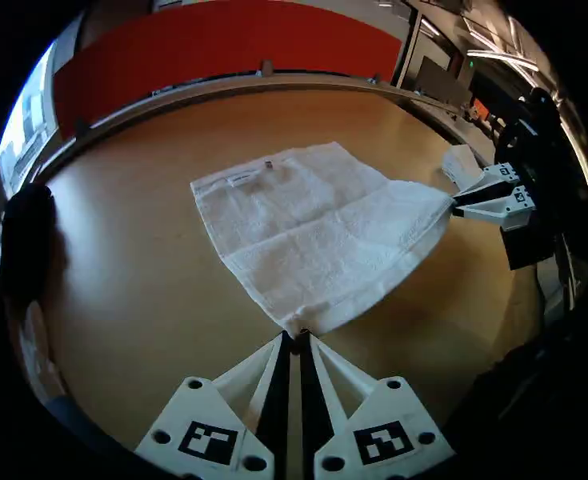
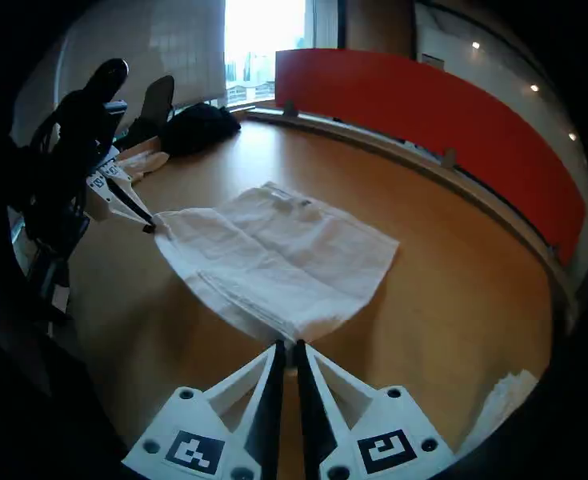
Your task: Fold towel
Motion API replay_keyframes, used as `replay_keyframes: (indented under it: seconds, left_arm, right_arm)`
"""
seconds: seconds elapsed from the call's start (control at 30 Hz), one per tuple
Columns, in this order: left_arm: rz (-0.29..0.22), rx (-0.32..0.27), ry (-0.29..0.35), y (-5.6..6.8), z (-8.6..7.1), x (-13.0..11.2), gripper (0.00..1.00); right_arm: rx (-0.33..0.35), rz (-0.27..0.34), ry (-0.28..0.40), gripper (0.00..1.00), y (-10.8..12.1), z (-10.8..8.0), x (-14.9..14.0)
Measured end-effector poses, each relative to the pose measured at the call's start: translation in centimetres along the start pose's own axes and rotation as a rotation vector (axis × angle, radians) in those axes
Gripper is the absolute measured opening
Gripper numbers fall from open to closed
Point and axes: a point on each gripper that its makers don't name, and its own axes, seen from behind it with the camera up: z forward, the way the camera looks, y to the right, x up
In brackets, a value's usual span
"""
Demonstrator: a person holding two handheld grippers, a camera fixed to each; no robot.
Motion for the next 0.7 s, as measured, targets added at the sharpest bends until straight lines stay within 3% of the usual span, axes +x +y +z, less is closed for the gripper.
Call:
replay_keyframes:
  seconds: [0.3, 0.7]
  left_arm:
    - [0.011, 0.012, 0.018, 0.3, -2.9, 1.4, 0.08]
    - [-0.018, -0.012, 0.039, 1.8, -5.9, 2.5, 0.08]
  right_arm:
    - [-0.001, 0.000, 0.028, 0.11, -1.1, -2.9, 1.8]
    - [-0.011, -0.004, 0.028, 0.11, -1.6, -5.7, 3.0]
